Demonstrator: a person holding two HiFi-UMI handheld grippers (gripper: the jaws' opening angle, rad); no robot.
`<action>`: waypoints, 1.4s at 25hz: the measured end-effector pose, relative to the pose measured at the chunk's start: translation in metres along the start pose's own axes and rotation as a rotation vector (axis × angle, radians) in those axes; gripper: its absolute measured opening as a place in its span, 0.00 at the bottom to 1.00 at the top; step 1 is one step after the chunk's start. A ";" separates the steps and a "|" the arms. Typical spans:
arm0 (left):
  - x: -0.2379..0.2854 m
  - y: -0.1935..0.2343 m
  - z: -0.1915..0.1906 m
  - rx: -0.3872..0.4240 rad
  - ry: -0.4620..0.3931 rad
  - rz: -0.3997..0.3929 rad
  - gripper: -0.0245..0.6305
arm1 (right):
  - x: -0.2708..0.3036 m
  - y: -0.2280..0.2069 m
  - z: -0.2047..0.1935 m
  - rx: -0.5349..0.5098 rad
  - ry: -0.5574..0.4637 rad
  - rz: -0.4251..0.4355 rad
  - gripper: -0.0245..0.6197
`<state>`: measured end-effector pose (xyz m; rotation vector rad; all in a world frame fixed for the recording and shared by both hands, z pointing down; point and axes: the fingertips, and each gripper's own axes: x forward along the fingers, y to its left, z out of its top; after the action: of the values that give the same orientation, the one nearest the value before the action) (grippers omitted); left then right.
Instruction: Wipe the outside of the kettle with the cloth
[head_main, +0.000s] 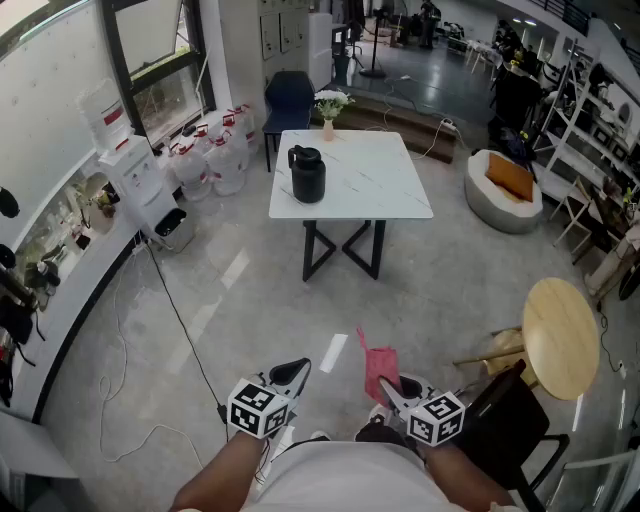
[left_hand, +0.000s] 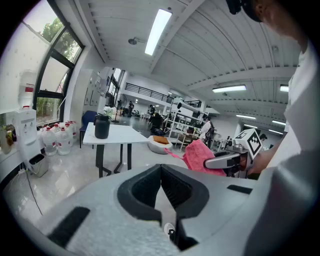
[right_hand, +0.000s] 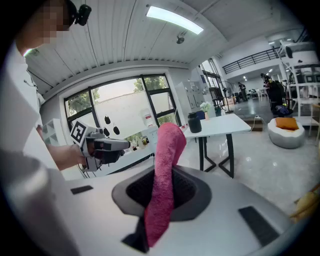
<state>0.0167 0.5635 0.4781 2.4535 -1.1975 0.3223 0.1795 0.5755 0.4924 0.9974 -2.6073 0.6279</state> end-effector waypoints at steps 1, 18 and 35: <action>0.000 0.001 -0.001 0.001 0.000 0.001 0.04 | 0.000 0.000 0.000 0.000 -0.003 0.000 0.13; -0.010 0.009 -0.008 0.003 0.005 0.013 0.04 | 0.008 0.012 0.004 0.060 -0.021 0.039 0.14; 0.027 0.055 -0.005 -0.102 0.024 0.014 0.04 | 0.066 -0.031 0.034 0.118 -0.011 0.056 0.14</action>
<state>-0.0106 0.5165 0.5055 2.3483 -1.1918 0.2868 0.1498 0.5011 0.4987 0.9661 -2.6421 0.8001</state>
